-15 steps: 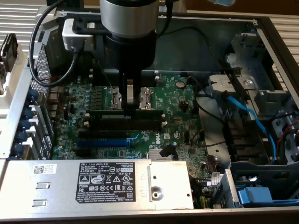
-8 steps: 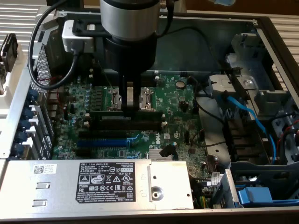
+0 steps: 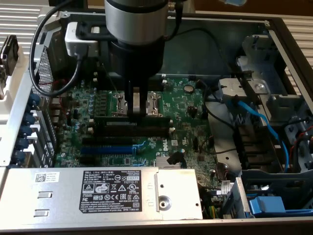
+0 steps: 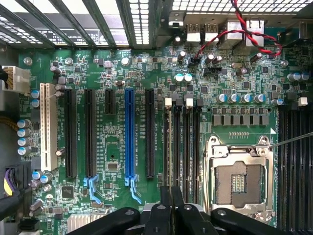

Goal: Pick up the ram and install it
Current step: 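Insert the ram into the slot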

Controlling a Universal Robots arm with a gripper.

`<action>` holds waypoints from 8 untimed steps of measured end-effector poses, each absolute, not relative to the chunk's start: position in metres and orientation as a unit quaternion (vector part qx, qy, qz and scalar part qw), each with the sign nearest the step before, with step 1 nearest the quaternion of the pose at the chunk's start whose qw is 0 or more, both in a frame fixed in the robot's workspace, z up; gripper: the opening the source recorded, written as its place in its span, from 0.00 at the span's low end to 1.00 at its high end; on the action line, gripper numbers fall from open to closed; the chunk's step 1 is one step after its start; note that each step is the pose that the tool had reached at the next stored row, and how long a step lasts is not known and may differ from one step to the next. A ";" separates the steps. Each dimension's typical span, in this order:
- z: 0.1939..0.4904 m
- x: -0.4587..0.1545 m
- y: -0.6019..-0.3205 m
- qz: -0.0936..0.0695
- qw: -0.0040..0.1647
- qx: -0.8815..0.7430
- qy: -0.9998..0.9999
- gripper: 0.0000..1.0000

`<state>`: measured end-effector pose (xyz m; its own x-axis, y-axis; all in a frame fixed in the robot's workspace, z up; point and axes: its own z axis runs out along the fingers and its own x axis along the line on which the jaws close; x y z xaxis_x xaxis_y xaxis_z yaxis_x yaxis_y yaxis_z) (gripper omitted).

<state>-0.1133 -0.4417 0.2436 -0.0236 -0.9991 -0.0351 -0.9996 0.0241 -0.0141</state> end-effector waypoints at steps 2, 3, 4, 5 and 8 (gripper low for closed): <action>0.244 -0.113 -0.443 0.008 0.018 -0.698 0.715 0.12; 0.244 -0.113 -0.443 0.008 0.018 -0.698 0.715 0.12; 0.244 -0.113 -0.443 0.008 0.018 -0.698 0.715 0.12; 0.244 -0.113 -0.443 0.008 0.018 -0.698 0.715 0.12; 0.244 -0.113 -0.443 0.008 0.018 -0.698 0.715 0.12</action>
